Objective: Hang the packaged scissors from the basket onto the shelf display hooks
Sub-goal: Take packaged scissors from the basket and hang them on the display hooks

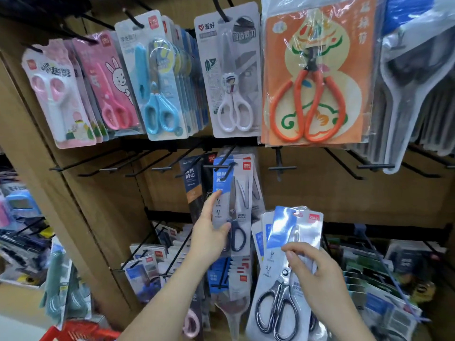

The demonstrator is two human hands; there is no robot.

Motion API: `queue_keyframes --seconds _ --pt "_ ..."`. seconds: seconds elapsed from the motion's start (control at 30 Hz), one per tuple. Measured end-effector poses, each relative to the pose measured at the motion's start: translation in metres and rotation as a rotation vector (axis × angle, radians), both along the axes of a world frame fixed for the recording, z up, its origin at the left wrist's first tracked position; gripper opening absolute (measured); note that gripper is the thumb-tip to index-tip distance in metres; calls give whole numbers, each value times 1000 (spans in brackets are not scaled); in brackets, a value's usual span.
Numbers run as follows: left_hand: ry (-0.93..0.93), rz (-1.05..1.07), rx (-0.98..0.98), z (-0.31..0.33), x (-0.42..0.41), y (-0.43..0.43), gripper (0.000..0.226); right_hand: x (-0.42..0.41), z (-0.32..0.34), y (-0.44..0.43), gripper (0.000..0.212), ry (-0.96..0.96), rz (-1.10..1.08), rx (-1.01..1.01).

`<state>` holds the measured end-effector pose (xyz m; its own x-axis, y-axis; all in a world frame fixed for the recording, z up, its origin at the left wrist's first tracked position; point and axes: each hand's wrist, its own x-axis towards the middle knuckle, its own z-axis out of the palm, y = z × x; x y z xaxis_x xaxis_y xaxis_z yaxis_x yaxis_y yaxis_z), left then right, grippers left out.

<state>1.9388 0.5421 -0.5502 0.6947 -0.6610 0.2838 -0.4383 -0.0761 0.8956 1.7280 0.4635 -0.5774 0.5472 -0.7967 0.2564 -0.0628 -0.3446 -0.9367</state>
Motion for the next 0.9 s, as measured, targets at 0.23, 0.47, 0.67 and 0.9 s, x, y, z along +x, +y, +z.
queue_keyframes --seconds 0.23,0.47,0.67,0.9 --pt "-48 28 128 -8 14 -16 74 -6 3 10 21 -121 1 44" --pt "-95 -18 108 -13 -63 54 32 3 0 35 22 -165 19 77" --pt "36 -46 164 -22 -105 95 69 10 6 59 50 -156 138 46" --pt "605 203 -124 -23 -91 111 42 12 8 73 53 -264 200 348"
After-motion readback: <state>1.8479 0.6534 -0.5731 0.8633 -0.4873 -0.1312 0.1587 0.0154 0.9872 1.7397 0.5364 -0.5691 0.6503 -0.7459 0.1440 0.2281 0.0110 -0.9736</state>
